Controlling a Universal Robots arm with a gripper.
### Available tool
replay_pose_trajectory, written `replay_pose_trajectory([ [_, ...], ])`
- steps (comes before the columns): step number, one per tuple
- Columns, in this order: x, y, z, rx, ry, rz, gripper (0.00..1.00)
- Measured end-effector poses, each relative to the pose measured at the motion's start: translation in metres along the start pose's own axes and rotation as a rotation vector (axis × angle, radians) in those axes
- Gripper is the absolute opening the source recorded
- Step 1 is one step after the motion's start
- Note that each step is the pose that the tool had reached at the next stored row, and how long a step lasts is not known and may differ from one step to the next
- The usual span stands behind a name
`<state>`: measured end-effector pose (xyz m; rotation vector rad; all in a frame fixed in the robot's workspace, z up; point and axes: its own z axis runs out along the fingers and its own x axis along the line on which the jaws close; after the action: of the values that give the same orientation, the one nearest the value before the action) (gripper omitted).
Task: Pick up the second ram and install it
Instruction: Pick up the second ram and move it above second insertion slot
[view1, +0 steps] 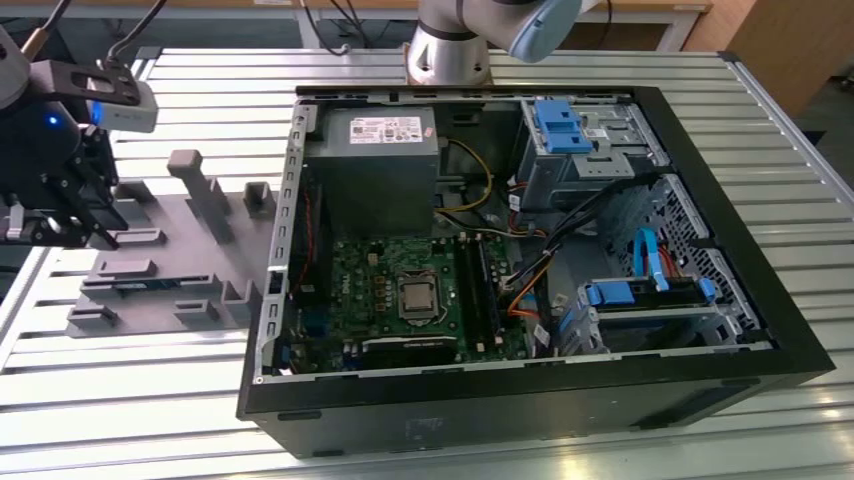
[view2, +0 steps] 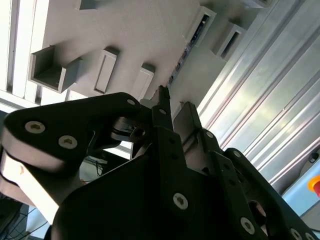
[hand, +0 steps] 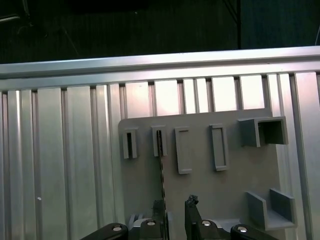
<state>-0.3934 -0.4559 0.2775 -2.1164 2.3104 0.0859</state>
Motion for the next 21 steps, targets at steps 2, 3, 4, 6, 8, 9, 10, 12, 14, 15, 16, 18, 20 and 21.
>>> replay_pose_trajectory([
  [2, 0.0001, -0.0001, 0.0022, -0.0001, 0.0001, -0.002, 0.31],
  [3, 0.0001, -0.0001, 0.0032, -0.0001, 0.0, -0.003, 0.31],
  [4, 0.0002, 0.0, 0.0043, -0.0001, 0.0001, -0.004, 0.31],
  [6, 0.0003, 0.0004, 0.0063, 0.0008, 0.0003, -0.005, 0.31],
  [8, 0.0004, 0.0006, 0.0082, 0.0024, 0.0005, -0.006, 0.31],
  [9, 0.0005, 0.0006, 0.009, 0.0031, 0.0007, -0.007, 0.31],
  [10, 0.0005, 0.0007, 0.0099, 0.0038, 0.0007, -0.007, 0.31],
  [12, 0.0006, 0.0007, 0.0115, 0.0047, 0.001, -0.009, 0.31],
  [14, 0.0007, 0.0008, 0.0134, 0.0053, 0.0015, -0.012, 0.31],
  [15, 0.0007, 0.0009, 0.0143, 0.0058, 0.0018, -0.014, 0.31],
  [16, 0.0008, 0.0011, 0.0151, 0.0063, 0.002, -0.016, 0.31],
  [18, 0.0009, 0.0017, 0.0165, 0.008, 0.002, -0.017, 0.31],
  [20, 0.001, 0.0021, 0.0178, 0.009, 0.0019, -0.018, 0.31],
  [21, 0.0011, 0.0023, 0.0182, 0.0091, 0.0018, -0.018, 0.31],
])
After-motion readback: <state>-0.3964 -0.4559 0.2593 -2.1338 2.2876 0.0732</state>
